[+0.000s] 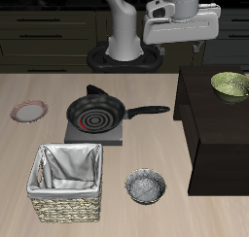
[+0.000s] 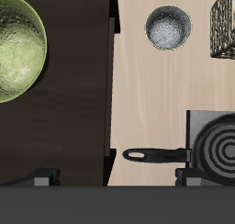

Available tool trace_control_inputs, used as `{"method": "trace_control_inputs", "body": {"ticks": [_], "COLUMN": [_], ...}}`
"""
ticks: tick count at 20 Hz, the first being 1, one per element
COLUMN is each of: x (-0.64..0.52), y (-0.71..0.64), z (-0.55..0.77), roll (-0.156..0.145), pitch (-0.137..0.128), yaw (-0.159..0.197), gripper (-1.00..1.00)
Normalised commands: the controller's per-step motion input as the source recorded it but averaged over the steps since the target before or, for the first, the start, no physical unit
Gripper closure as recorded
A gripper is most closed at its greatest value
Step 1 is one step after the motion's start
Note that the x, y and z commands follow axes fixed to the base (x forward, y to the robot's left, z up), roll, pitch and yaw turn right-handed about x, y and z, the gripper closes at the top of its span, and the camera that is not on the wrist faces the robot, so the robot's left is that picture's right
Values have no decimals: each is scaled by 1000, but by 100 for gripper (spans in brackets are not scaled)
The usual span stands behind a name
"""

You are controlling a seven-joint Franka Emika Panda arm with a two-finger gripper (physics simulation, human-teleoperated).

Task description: Place the green bowl on the plate

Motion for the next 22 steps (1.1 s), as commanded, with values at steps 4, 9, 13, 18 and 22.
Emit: {"method": "trace_control_inputs", "body": {"ticks": [4,9,13,18,22], "x": [64,78,174,285,160], "y": [338,349,206,146,98], "z": [27,92,95,108,-59], "roll": [15,-5,-32,-27,-9], "pitch": [-12,-44,-8,15,17], "yaw": [21,28,-2,-29,-6], "gripper": [-100,-100,-100,-100,-100]}}
